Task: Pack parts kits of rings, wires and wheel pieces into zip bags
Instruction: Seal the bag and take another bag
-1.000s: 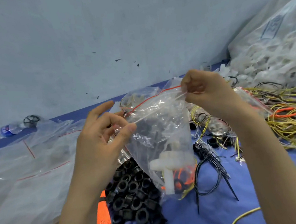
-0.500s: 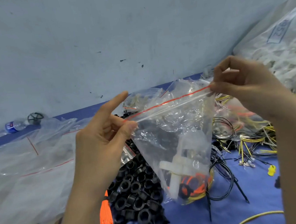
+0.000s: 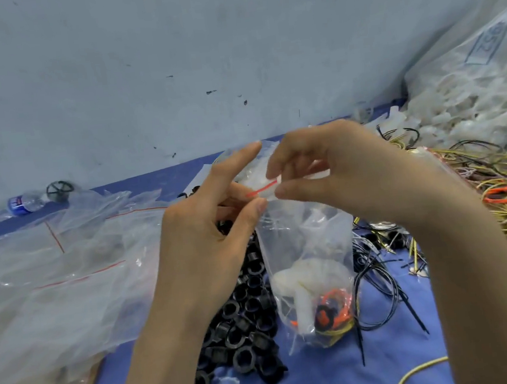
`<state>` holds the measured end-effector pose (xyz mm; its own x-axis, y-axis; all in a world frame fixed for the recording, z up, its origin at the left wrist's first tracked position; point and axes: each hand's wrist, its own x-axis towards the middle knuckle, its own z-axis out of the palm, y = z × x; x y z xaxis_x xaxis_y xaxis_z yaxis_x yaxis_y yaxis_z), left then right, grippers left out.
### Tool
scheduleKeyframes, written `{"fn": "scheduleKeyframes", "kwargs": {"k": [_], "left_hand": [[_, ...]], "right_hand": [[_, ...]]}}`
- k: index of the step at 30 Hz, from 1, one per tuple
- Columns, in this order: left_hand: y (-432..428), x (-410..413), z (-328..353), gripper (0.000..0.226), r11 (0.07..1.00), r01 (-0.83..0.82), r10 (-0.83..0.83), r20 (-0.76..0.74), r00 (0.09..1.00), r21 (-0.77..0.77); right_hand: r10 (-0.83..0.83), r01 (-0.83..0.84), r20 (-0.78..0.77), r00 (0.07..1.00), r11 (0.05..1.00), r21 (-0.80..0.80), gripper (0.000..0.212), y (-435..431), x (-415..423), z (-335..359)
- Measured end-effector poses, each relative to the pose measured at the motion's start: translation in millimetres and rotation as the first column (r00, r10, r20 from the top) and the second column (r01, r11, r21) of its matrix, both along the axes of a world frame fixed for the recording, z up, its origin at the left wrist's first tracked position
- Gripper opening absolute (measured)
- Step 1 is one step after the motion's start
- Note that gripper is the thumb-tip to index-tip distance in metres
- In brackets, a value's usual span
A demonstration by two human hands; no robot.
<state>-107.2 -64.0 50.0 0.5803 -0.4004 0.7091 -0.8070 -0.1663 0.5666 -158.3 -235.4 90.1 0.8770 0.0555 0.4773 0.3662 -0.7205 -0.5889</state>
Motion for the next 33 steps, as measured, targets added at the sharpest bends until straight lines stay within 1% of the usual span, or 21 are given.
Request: {"fn": "scheduleKeyframes", "kwargs": {"k": [2, 5, 10, 13, 16, 17, 20, 21, 23, 25, 27, 30, 33], "left_hand": [[0, -1, -1, 0.053, 1.0, -0.002, 0.002, 0.008, 1.0, 0.003], [-2, -3, -1, 0.05, 1.0, 0.002, -0.002, 0.03, 1.0, 0.007], [-5, -3, -4, 0.048, 0.999, 0.012, -0.011, 0.019, 1.0, -0.03], [-6, -4, -4, 0.051, 0.999, 0.013, -0.012, 0.021, 1.0, -0.045], [-7, -5, -4, 0.048, 0.998, 0.013, -0.013, 0.002, 1.0, -0.056], [-8, -5, -4, 0.042, 0.998, 0.012, -0.013, -0.024, 1.0, -0.06], [-10, -4, -7, 0.009, 0.999, -0.012, 0.009, -0.092, 0.996, -0.032], [-11, -4, -7, 0.007, 0.999, -0.03, 0.03, -0.077, 0.997, -0.01], [-12, -5, -6, 0.01, 0.999, -0.052, 0.052, -0.022, 0.998, 0.01], [-12, -6, -3, 0.013, 0.999, -0.048, 0.049, 0.017, 0.999, -0.016], [-12, -6, -2, 0.014, 0.998, -0.045, 0.046, 0.041, 0.998, -0.044], [-12, -6, -1, 0.013, 0.997, -0.045, 0.048, 0.054, 0.997, -0.058], [-13, -7, 0, 0.014, 0.996, -0.034, 0.037, 0.034, 0.999, -0.076]], "right_hand": [[-0.007, 0.007, 0.001, 1.0, 1.0, -0.023, 0.019, -2, -1, 0], [0.034, -0.036, -0.039, 0.999, 0.997, -0.071, 0.011, -3, -1, -1], [0.029, -0.033, -0.026, 0.999, 0.987, -0.16, 0.006, -3, 2, -2], [0.051, -0.053, -0.015, 0.999, 0.986, -0.156, 0.003, -3, 2, -3], [0.057, -0.057, -0.006, 0.998, 0.988, -0.145, 0.002, -2, 2, -3], [0.056, -0.055, 0.001, 0.998, 0.987, -0.153, 0.003, -2, 3, -3], [0.037, -0.034, 0.012, 0.999, 0.984, -0.176, 0.006, 0, 5, -4], [0.034, -0.032, 0.009, 0.999, 0.984, -0.176, 0.006, 1, 5, -4], [0.041, -0.04, 0.0, 0.999, 0.984, -0.171, 0.008, 2, 6, -4], [0.037, -0.036, 0.005, 0.999, 0.986, -0.164, 0.009, 1, 5, -3], [-0.004, 0.007, 0.019, 1.0, 0.984, -0.178, 0.006, -4, 3, -2], [-0.054, 0.058, 0.023, 0.998, 0.976, -0.211, 0.005, -13, -2, -1], [-0.049, 0.05, 0.013, 0.999, 0.975, -0.216, 0.005, -16, -4, -1]]}}
